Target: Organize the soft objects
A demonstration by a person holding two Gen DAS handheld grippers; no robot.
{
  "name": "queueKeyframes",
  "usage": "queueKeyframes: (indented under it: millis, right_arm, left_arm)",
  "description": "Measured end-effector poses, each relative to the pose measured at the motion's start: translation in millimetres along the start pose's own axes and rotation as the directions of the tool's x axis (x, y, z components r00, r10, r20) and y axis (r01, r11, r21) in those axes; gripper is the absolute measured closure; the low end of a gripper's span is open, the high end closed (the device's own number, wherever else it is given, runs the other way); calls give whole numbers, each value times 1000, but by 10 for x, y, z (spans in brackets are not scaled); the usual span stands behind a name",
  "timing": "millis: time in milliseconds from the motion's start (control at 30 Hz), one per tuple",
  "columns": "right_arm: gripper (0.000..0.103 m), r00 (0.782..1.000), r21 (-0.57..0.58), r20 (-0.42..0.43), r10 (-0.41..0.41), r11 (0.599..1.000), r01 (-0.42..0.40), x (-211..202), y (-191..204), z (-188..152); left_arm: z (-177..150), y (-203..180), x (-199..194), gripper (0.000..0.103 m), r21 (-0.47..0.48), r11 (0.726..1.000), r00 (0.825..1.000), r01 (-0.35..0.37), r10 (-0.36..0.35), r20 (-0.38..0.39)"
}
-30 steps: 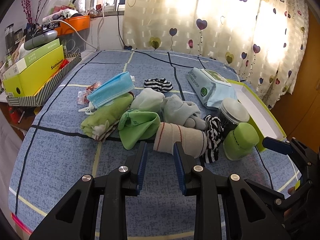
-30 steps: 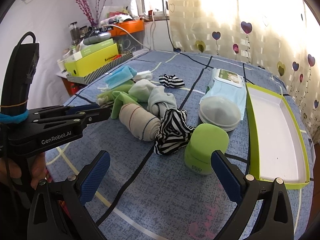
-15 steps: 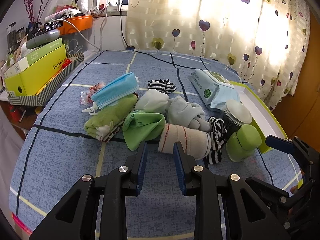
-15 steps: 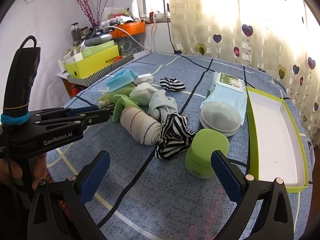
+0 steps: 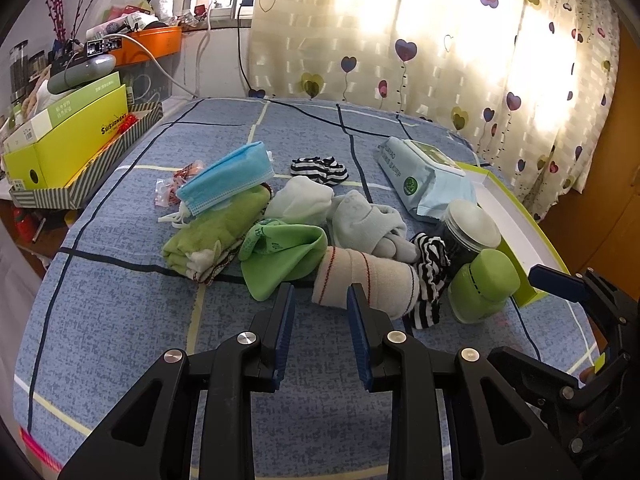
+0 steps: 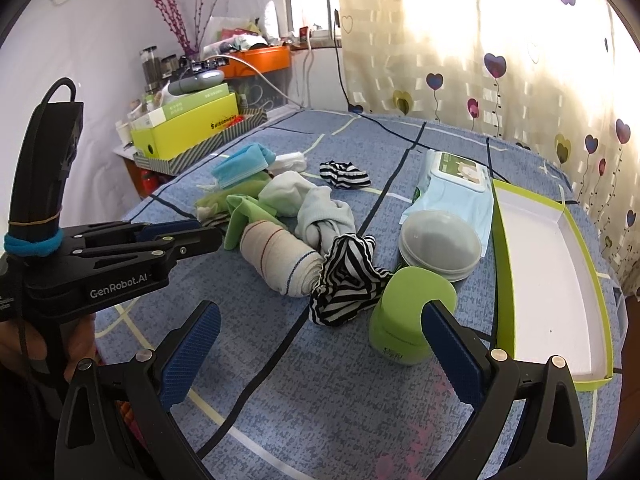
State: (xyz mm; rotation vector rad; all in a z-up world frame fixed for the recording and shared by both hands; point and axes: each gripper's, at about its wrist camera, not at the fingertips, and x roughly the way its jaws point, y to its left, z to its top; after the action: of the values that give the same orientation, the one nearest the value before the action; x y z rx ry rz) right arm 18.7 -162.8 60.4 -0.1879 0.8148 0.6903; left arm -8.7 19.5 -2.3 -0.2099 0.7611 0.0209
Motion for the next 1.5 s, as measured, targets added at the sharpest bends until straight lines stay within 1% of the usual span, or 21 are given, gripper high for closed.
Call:
queueKeyframes:
  millis: [167, 833, 1200, 1267, 1333, 1400, 1500]
  right_arm:
    - [3, 1000, -5, -9, 0, 1000, 0, 8, 1, 15]
    - [3, 1000, -19, -30, -5, 1000, 4, 115, 43, 99]
    - [4, 1000, -30, -30, 4, 1000, -5, 195, 78, 191]
    - [11, 1000, -32, -30, 0, 999, -1, 208, 83, 202]
    - [13, 999, -35, -32, -4, 999, 3, 217, 90, 215]
    - [14, 999, -42, -34, -10, 999, 8, 235, 109, 234]
    - [14, 999, -55, -36, -3, 998, 1, 253, 152, 269]
  left_arm:
    - [12, 8, 7, 75, -4, 1000, 1000, 13, -13, -1]
    - [94, 74, 47, 75, 7, 1000, 1000, -2, 2, 17]
    - [110, 177, 93, 75, -22, 1000, 1000, 10, -10, 11]
    - [112, 213, 87, 75, -34, 999, 1000, 12, -11, 17]
    - [113, 234, 79, 75, -38, 999, 1000, 0, 1, 20]
    - [119, 269, 79, 75, -45, 999, 1000, -11, 12, 21]
    - [127, 324, 79, 75, -57, 998, 1000, -4, 5, 20]
